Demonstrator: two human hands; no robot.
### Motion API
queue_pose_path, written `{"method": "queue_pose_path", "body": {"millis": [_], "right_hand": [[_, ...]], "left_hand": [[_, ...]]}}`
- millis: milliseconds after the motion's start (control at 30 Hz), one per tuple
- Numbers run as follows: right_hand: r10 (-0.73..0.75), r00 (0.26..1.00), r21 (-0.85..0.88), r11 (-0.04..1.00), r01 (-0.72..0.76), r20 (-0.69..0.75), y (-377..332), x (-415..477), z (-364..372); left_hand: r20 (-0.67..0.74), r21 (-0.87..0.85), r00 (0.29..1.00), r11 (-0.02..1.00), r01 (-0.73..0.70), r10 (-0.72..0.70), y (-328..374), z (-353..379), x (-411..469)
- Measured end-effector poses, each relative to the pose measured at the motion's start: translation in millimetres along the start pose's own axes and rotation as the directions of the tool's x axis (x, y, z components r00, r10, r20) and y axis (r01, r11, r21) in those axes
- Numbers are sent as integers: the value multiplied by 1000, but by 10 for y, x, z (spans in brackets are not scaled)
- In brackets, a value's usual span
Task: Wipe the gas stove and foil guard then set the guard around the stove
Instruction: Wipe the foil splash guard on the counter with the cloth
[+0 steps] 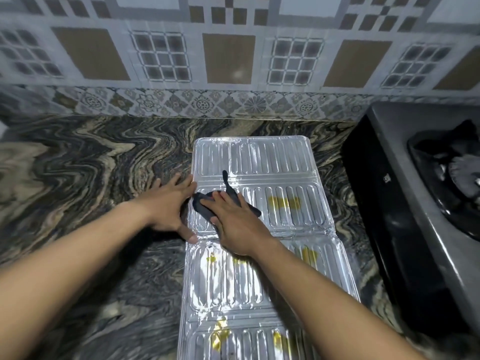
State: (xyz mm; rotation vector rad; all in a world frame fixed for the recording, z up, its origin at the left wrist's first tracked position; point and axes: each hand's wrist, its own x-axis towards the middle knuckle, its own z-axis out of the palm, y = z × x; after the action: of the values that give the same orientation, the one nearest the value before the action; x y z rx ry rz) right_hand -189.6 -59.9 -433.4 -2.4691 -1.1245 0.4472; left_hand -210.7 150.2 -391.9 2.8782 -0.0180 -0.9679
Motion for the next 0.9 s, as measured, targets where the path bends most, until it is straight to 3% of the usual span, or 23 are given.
{"method": "queue_pose_path", "body": {"millis": [167, 333, 633, 767, 900], "right_hand": [[35, 999, 49, 998, -33, -32, 59, -59, -29], [215, 973, 33, 976, -213, -88, 438, -346, -164], [555, 815, 52, 830, -555, -167, 1054, -560, -469], [603, 780, 80, 797, -599, -165, 978, -581, -485], [595, 795, 104, 803, -586, -117, 909, -728, -517]], "left_hand": [[-17, 28, 1000, 999, 22, -21, 76, 40, 27], [-3, 80, 999, 996, 38, -38, 83, 24, 3], [15, 110, 997, 991, 78, -80, 123, 6, 18], [23, 144, 996, 986, 83, -87, 137, -12, 23], [13, 170, 995, 981, 94, -98, 149, -10, 13]]}}
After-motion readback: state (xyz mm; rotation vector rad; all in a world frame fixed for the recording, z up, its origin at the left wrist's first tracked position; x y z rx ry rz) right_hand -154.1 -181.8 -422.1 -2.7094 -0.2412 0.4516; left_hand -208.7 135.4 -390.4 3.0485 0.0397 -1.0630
